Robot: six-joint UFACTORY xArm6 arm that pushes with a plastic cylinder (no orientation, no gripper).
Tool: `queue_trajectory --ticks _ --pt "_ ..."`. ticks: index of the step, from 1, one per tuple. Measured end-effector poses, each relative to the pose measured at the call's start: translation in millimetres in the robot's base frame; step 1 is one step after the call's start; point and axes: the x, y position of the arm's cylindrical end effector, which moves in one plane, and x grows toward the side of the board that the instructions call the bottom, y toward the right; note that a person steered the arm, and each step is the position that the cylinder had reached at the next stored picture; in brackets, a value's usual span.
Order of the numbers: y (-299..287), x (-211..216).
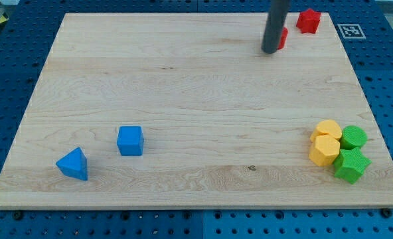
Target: Nudge the blue triangle right a bit
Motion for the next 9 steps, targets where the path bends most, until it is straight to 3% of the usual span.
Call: queue_trajectory --ticks 2,5,7,9 --pt "43 -33" --pt "35 19" --pt "-106 90" --pt "-299 160"
